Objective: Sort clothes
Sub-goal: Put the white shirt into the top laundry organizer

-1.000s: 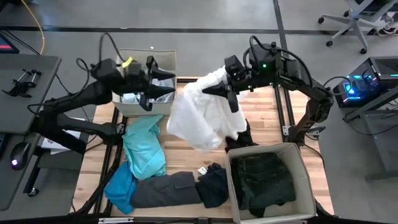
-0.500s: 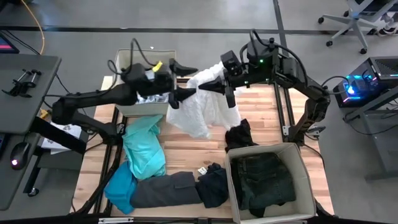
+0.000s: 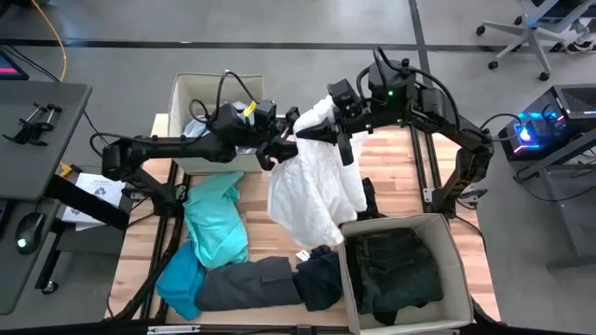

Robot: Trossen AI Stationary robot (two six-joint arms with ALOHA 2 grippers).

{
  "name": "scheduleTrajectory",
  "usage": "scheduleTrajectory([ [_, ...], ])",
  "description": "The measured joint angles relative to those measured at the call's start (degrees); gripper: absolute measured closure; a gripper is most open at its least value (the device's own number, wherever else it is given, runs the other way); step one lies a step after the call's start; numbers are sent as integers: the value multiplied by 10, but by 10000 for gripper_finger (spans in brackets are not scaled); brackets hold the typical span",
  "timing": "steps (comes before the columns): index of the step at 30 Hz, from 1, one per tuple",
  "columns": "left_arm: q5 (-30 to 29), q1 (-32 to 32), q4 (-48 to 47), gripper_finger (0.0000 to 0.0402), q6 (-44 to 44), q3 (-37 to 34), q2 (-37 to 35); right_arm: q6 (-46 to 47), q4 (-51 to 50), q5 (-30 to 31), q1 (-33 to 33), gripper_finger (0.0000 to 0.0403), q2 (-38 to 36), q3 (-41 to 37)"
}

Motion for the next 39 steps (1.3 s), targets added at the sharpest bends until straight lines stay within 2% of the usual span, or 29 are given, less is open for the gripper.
scheduleTrajectory([
  [3, -1, -2, -3, 244, -6, -1, -5, 5, -19, 19, 0, 393, 0, 1],
  [6, -3, -3, -14, 351, -6, -1, -14, 18, -36, 26, -1, 371, 0, 2],
  [8, -3, -3, -19, 386, -7, -2, -21, 31, -43, 23, -1, 340, -1, 2],
  [14, -29, -4, -95, 399, 12, -2, -71, 45, -96, 5, -3, 226, -32, 1],
  [17, -67, -3, -142, 400, 46, 3, -116, 65, -148, 35, -5, 199, -64, 0],
  [21, -138, 11, -284, 401, 135, 56, -174, 92, -207, 119, -5, 193, -109, 0],
  [25, -236, 29, -462, 401, 270, 166, -203, 93, -224, 198, -5, 193, -139, 0],
  [29, -326, 48, -615, 401, 421, 311, -195, 81, -224, 247, -4, 192, -151, 0],
  [33, -408, 73, -743, 401, 528, 422, -170, 61, -223, 259, -4, 192, -147, 0],
  [36, -477, 104, -837, 401, 563, 449, -160, 49, -224, 259, -4, 192, -139, 0],
  [39, -522, 152, -945, 401, 547, 432, -157, 39, -225, 259, -4, 192, -129, 0],
])
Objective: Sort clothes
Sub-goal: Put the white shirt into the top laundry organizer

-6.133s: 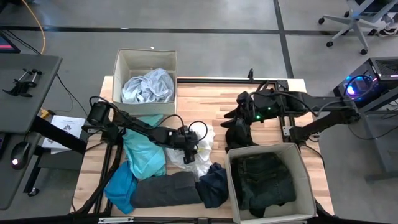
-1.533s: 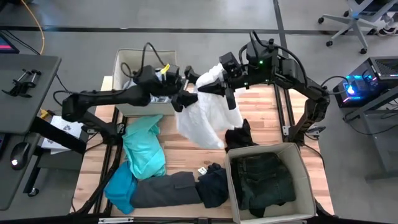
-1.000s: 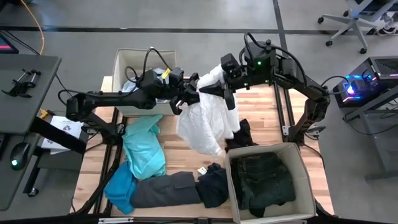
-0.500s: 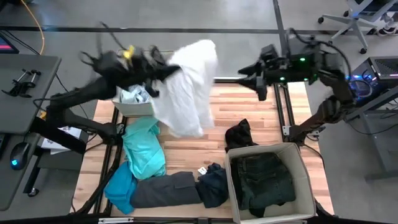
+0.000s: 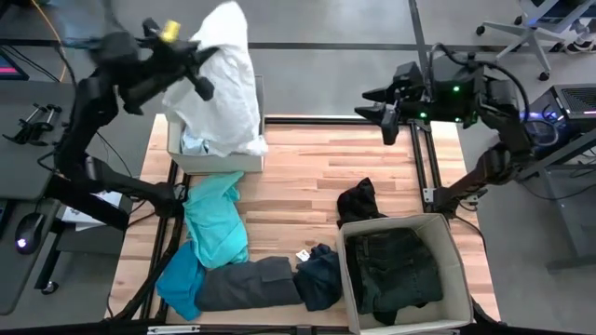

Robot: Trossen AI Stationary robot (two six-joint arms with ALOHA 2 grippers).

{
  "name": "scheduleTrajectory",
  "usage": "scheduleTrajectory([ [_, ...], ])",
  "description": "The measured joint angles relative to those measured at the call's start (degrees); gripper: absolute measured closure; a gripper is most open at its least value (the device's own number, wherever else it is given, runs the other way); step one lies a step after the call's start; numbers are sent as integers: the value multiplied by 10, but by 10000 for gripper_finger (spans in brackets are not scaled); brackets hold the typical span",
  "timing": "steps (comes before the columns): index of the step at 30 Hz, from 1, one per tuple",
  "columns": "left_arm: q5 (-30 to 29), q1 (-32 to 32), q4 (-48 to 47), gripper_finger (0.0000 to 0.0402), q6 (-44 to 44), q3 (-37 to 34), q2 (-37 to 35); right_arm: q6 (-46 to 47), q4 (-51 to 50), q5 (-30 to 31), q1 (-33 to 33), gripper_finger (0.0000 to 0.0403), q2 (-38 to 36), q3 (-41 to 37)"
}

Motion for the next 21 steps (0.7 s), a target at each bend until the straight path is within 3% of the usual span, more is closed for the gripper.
scheduleTrajectory([
  [3, -40, 56, -91, 401, -41, -63, 1, -3, -5, -2, 0, 192, 11, 0],
  [5, -31, 92, -110, 401, -79, -127, 0, -3, -8, -6, 0, 192, 17, 0],
  [9, 65, 147, -68, 401, -121, -282, -3, -2, -12, -6, 0, 192, 29, 0],
  [14, 145, 181, 18, 401, -178, -474, 21, 6, -11, -19, 0, 192, 38, 0],
  [18, 225, 213, 64, 401, -228, -575, 62, 38, -14, -37, 1, 192, 41, 0],
  [21, 248, 244, 72, 401, -255, -610, 109, 53, -15, -37, 9, 192, 42, 0],
])
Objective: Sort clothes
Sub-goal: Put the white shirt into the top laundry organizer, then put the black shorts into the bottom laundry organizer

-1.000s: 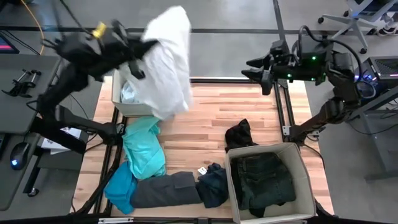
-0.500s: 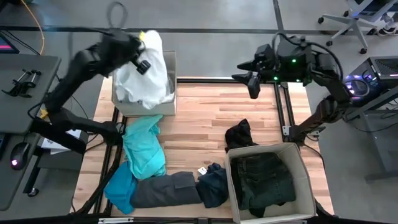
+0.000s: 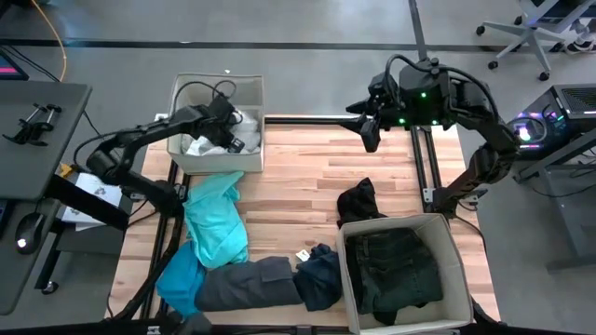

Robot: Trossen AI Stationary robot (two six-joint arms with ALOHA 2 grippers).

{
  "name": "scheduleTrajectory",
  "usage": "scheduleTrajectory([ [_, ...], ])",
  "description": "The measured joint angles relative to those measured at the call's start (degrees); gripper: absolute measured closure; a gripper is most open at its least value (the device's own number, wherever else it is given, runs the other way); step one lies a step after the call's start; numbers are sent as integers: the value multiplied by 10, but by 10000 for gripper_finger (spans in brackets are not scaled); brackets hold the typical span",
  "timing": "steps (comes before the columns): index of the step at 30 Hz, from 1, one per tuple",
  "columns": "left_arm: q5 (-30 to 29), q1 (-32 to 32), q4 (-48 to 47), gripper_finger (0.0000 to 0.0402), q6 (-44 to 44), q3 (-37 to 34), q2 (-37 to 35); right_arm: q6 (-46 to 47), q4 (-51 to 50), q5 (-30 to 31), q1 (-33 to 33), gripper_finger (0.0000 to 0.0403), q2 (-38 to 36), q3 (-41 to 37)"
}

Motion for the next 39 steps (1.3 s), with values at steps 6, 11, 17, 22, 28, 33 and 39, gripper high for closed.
scheduleTrajectory([
  [6, 35, 51, -15, 381, -28, 27, 35, 1, 0, 0, 23, 192, 6, 0],
  [11, 35, 60, -73, 326, -25, 123, 6, 7, -1, 2, 39, 192, 6, 0],
  [17, 32, 60, -240, 268, -39, 261, -15, 53, -72, 33, 42, 192, 11, 0],
  [22, 38, 39, -289, 248, -69, 294, -47, 95, -196, 44, 29, 192, 41, -30],
  [28, 42, -36, -248, 246, -81, 258, -125, 134, -141, -35, -10, 192, 47, -245],
  [33, 43, -124, -166, 246, -118, 210, -190, 168, -51, -140, -55, 180, 48, -467],
  [39, 45, -209, -89, 246, -147, 154, -232, 278, 121, -195, -93, 138, 47, -667],
])
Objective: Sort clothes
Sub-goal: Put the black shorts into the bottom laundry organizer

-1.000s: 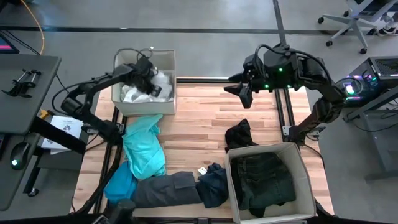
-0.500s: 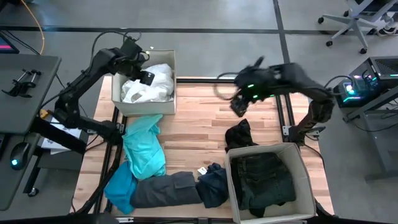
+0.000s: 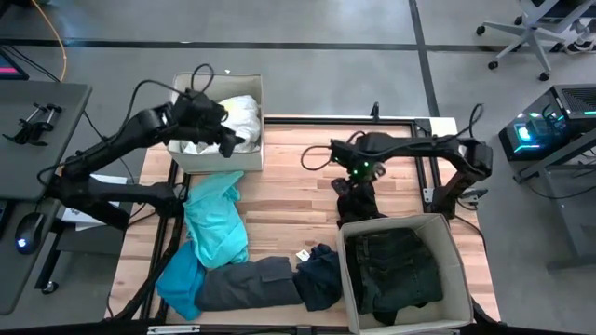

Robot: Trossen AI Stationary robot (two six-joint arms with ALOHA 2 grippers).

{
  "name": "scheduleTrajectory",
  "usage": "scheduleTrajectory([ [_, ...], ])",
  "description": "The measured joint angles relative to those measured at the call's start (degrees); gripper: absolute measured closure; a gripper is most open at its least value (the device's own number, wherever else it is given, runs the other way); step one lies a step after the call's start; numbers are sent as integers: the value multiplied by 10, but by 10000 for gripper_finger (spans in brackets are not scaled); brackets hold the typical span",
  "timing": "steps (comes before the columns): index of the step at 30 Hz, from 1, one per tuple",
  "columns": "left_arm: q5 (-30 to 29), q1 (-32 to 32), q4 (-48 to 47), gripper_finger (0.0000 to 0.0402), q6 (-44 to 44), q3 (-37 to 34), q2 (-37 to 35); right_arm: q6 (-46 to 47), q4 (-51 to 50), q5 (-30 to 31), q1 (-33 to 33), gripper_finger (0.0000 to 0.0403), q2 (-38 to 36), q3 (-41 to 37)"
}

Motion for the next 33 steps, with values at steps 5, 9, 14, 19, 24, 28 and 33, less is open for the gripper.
scheduleTrajectory([
  [5, 0, -43, 13, 246, -2, -21, -5, 87, 132, -4, 1, 145, 0, -108],
  [9, 1, -68, 17, 246, 7, -22, -5, 145, 273, 8, 20, 202, -5, -160],
  [14, 1, -91, 32, 246, 25, -22, -8, 161, 315, 59, 34, 341, -1, -150],
  [19, 1, -110, 78, 246, 39, -22, -8, 107, 293, 107, 40, 384, -14, -59],
  [24, 0, -125, 149, 246, 44, -22, -8, 22, 227, 148, 40, 400, -47, 65],
  [28, 0, -133, 204, 246, 44, -21, -8, -56, 167, 154, 40, 397, -71, 174],
  [33, -3, -137, 252, 246, 44, -21, -8, -160, 157, 139, 57, 400, -79, 290],
])
